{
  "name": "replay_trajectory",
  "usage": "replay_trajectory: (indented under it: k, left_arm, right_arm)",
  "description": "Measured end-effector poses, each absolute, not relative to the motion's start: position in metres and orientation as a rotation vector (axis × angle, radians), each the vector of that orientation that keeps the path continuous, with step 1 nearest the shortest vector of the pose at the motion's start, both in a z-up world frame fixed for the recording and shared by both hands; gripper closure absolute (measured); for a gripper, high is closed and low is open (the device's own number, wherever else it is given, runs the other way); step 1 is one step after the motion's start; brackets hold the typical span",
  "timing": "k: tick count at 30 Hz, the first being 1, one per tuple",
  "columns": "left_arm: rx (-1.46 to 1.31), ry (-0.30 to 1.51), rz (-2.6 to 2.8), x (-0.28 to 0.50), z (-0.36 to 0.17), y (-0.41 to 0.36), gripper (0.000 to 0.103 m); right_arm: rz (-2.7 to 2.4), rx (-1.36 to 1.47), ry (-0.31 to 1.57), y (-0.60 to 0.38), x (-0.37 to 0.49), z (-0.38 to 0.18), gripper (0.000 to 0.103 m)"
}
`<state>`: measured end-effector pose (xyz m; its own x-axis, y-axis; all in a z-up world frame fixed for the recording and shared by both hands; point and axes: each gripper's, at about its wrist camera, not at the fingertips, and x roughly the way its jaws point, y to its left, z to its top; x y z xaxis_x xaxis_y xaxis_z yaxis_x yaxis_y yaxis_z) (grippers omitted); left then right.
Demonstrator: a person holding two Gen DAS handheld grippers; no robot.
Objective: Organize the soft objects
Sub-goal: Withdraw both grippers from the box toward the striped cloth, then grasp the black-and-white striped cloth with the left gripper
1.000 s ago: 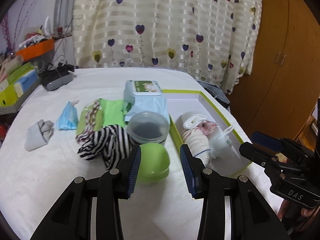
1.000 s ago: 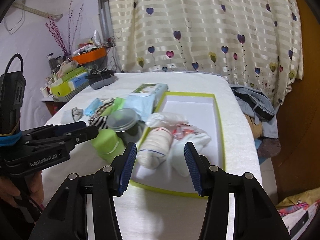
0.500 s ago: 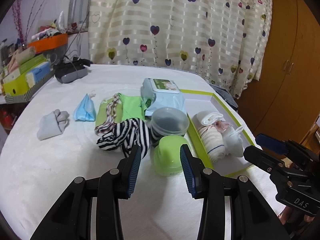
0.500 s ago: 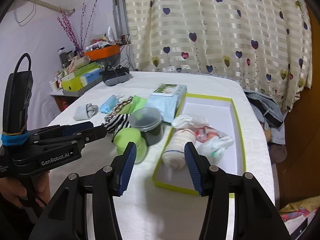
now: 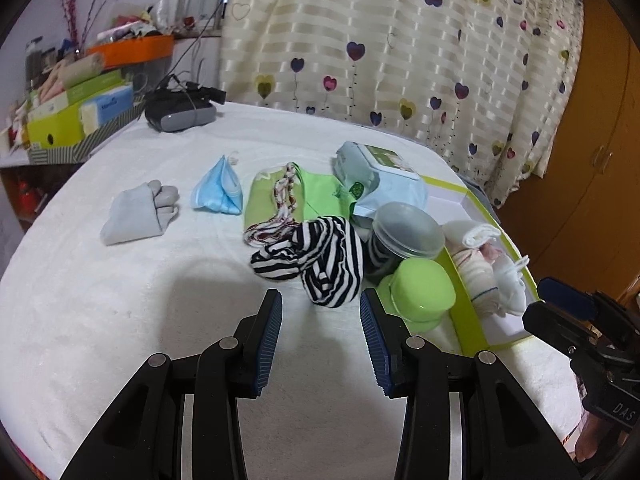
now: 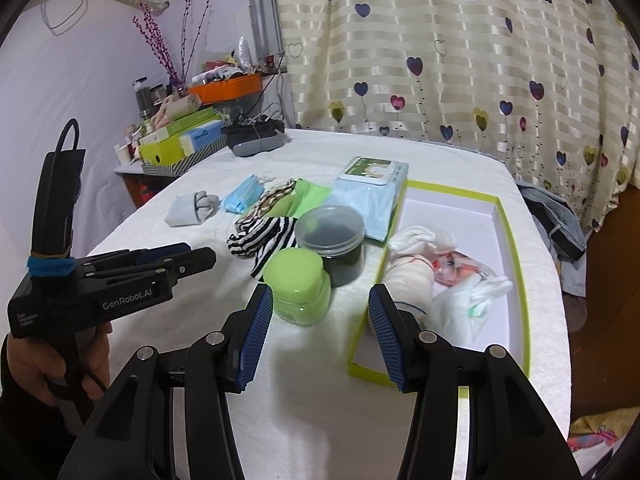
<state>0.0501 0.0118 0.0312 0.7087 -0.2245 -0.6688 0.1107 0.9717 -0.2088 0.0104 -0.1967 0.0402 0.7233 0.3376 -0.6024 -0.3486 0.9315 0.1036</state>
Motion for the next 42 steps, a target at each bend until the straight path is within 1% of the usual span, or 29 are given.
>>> replay_trajectory:
  k: [1,2,3,12,20,21,22,23,24,26,30,42]
  left_arm:
    - [-0.161,0.762,-0.186,0.052,0.031,0.013,0.061]
    - [-0.169,0.764,-0.187,0.055,0.029,0.015,0.056]
    - [-0.174,0.765,-0.189,0.056,0.028,0.016,0.053]
    - [-0.158,0.786,-0.173,0.094,0.014,0.019,0.052]
    - [-0.151,0.848,-0.16,0.129,-0.009,0.018,0.052]
    - [-0.155,0.852,-0.165,0.131,-0.011,0.019,0.054]
    - [-0.157,0.856,-0.169,0.133,-0.013,0.019,0.058]
    - [-0.154,0.86,-0.172,0.134,-0.014,0.018,0.071]
    - [-0.152,0.863,-0.174,0.135,-0.015,0.018,0.08]
    - [-0.165,0.864,-0.18,0.135,-0.016,0.02,0.084]
    - [-0.188,0.84,-0.188,0.126,-0.01,0.028,0.087]
    - [-0.237,0.766,-0.144,0.089,0.01,0.063,0.088]
  right_arm:
    - [0.381,-0.019,0.662,-0.195,0.011,0.04,0.052]
    - [0.383,-0.021,0.663,-0.194,0.012,0.04,0.052]
    - [0.384,-0.023,0.663,-0.193,0.013,0.04,0.052]
    - [0.386,-0.026,0.671,-0.192,0.024,0.037,0.052]
    - [0.394,-0.017,0.69,-0.195,0.041,0.031,0.052]
    - [0.396,-0.016,0.693,-0.195,0.043,0.03,0.052]
    - [0.397,-0.015,0.695,-0.194,0.045,0.029,0.052]
    - [0.398,-0.013,0.696,-0.194,0.046,0.028,0.052]
    - [0.401,-0.01,0.698,-0.194,0.048,0.028,0.052]
    - [0.406,-0.008,0.699,-0.194,0.051,0.028,0.052]
    - [0.414,-0.007,0.696,-0.19,0.056,0.029,0.052]
    - [0.463,-0.064,0.67,-0.143,0.071,0.045,0.052]
